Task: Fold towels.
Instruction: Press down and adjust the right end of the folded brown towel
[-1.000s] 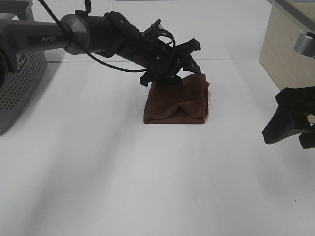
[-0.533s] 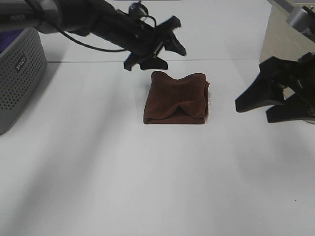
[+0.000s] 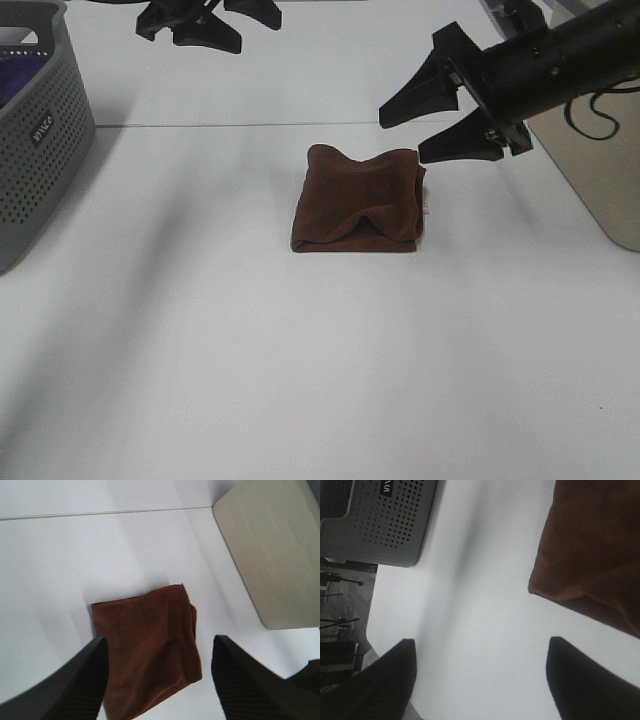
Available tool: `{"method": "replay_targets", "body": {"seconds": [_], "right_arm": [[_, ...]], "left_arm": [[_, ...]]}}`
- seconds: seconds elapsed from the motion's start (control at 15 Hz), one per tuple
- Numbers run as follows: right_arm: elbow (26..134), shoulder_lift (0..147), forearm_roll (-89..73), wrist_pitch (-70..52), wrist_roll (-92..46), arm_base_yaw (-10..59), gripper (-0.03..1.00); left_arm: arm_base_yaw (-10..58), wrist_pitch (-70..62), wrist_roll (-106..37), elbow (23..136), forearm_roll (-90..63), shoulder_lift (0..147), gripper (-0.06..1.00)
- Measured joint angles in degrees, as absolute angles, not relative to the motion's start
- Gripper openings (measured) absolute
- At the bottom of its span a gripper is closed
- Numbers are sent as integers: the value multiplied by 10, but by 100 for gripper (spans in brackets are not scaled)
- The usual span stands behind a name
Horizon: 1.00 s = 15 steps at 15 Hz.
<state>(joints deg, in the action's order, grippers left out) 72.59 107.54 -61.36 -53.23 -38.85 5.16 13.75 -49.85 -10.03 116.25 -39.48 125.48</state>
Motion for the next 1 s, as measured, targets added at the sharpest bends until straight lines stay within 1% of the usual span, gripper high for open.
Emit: {"method": "replay_targets", "body": {"seconds": [0.07,0.13,0.33,0.53,0.73,1.0], "right_arm": [[802,1142,-633,-569,-388,52,71],[843,1186,-643,-586,-388,52,71],[950,1286,-654,-601,-381,53,71],[1022,1355,-655,-606,-372,67,71],[1042,1401,-642,-605,-358,65,71],[1042,1413,-525,-599,-311,19,71]], "left_arm": [[138,-507,-93,1163,-378,1255,56],[138,-512,-87,1163,-361,1255,56],[138,-513,-83,1163,-341,1255,56],[138,-513,-81,1163,-341,1255,56],[138,-513,-81,1163,-340,1255,56],[138,-512,-81,1163,-339,1255,56]]}}
